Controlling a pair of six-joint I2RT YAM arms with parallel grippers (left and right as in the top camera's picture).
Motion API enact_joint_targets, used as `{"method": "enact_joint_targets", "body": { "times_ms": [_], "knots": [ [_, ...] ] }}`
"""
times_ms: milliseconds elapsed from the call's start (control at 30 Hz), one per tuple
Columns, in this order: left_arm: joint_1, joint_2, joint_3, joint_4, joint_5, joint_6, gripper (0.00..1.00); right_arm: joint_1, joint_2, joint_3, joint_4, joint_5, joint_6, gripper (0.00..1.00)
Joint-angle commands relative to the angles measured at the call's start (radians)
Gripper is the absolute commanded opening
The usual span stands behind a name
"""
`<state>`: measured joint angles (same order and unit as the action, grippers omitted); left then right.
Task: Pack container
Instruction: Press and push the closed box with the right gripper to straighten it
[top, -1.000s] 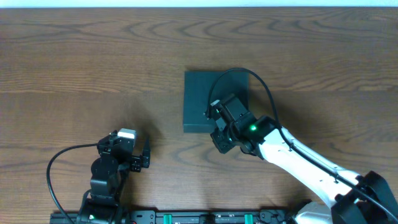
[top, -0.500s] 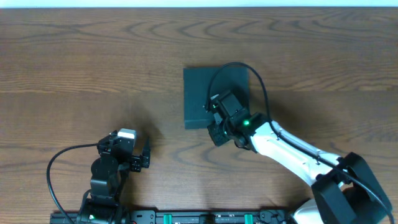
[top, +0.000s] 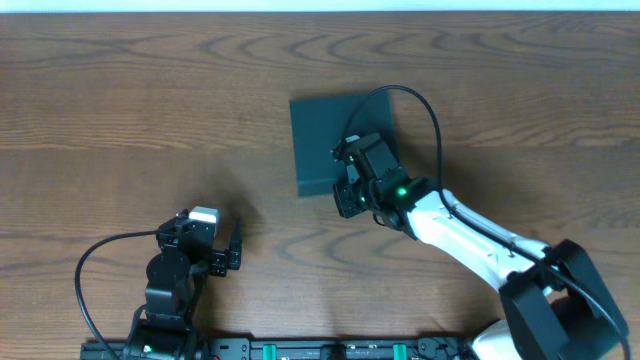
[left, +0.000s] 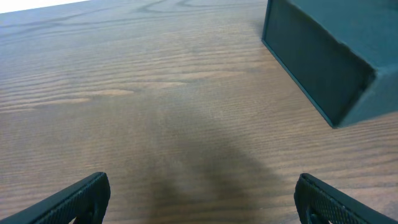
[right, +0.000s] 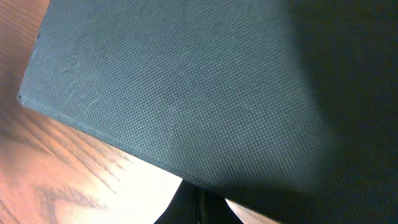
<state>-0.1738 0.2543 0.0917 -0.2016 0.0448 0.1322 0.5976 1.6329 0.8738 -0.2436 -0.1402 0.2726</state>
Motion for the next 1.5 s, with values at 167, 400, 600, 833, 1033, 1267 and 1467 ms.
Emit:
{"method": "enact_joint_targets", "body": {
  "times_ms": [167, 400, 600, 833, 1033, 1267, 1467],
  "knots": [
    [0.003, -0.007, -0.029, -0.008, -0.011, 0.010, 0.95, -0.003, 0.071, 0.077, 0.016, 0.003, 0.026, 0.01],
    [0.003, -0.007, -0.029, -0.008, -0.011, 0.010, 0.95, -0.031, 0.071, 0.093, 0.024, 0.047, 0.026, 0.01],
    [0.003, -0.007, -0.029, -0.008, -0.011, 0.010, 0.95, -0.043, 0.071, 0.093, 0.037, 0.099, 0.026, 0.01],
    [0.003, -0.007, -0.029, -0.008, -0.011, 0.010, 0.95, -0.040, 0.071, 0.093, 0.072, 0.034, 0.095, 0.01],
    [0.003, -0.007, -0.029, -0.008, -0.011, 0.010, 0.95, -0.032, 0.071, 0.093, 0.123, 0.027, 0.127, 0.01],
    [0.003, -0.007, -0.029, -0.008, -0.011, 0.010, 0.95, -0.015, 0.058, 0.124, 0.090, -0.035, 0.106, 0.01],
    [0.003, -0.007, -0.029, -0.008, -0.011, 0.010, 0.95, -0.054, -0.166, 0.179, -0.003, -0.036, -0.035, 0.01]
  ]
}}
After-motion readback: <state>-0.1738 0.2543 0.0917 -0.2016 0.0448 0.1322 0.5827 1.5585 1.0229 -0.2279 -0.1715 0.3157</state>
